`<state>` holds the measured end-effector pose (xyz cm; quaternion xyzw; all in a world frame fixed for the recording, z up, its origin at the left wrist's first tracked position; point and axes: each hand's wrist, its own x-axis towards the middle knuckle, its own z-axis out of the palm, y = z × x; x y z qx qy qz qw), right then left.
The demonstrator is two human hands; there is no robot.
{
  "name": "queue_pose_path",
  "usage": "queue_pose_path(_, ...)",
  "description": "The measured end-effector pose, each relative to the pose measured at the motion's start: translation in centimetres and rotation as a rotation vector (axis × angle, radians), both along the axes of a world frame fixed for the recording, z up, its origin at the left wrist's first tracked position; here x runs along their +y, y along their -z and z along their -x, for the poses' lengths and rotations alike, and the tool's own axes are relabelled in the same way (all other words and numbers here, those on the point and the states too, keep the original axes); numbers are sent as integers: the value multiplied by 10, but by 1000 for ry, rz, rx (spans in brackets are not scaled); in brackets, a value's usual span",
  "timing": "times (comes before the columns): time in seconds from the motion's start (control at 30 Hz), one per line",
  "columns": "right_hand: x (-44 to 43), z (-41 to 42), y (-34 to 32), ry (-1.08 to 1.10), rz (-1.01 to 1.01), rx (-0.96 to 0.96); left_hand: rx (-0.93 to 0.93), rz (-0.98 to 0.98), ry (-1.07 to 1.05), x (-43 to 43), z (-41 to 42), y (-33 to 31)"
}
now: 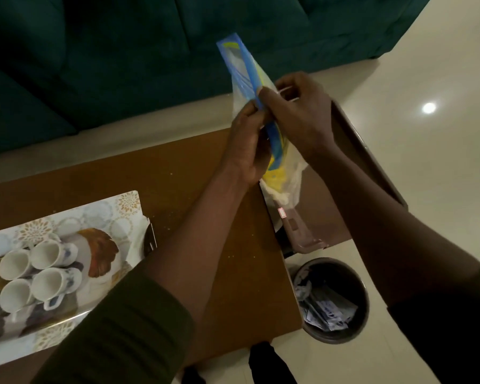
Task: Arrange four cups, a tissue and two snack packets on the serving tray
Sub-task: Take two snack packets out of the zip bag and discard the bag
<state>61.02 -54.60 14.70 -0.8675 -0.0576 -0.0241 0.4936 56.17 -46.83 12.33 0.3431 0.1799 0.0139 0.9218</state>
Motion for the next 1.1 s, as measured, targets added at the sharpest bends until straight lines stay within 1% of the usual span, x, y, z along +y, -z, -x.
queue_pose_path(0.07,14,7,-12,-26,-29,1,-33,-7,-60,12,5,-11)
queue_pose_path(0.17,35,26,-9,-65,-40,89,6,-160,-128,34,21,-13)
queue_pose_path(0.23,45,45,2,-48,-48,164,77,-244,-102,48,38,-7)
queue_pose_path(0.27,49,55,9,-55,-64,219,115,-235,-81,54,50,-2)
queue_pose_path(0.33,57,80,26,-124,-79,366,205,-250,-61,66,76,12)
queue_pose_path(0.4,61,102,41,-228,-65,506,327,-348,-6,71,101,27)
queue_pose_path(0.47,66,118,54,-252,-16,558,406,-427,40,75,121,39)
queue_pose_path(0.5,67,125,60,-239,2,557,403,-473,53,78,129,43)
queue_pose_path(0.6,68,138,67,-223,-9,528,308,-647,39,91,143,49)
queue_pose_path(0.67,66,140,66,-168,4,456,298,-771,-70,101,146,47)
queue_pose_path(0.77,61,134,56,44,41,293,304,-922,-252,114,148,38)
queue_pose_path(0.83,57,127,46,160,-25,210,285,-995,-310,120,148,34)
queue_pose_path(0.87,56,124,42,173,-60,172,274,-1025,-315,121,148,33)
queue_pose_path(1.0,60,124,28,60,-72,46,231,-1030,-277,112,147,26)
queue_pose_path(1.1,69,129,7,-12,-124,-119,188,-973,-232,107,145,25)
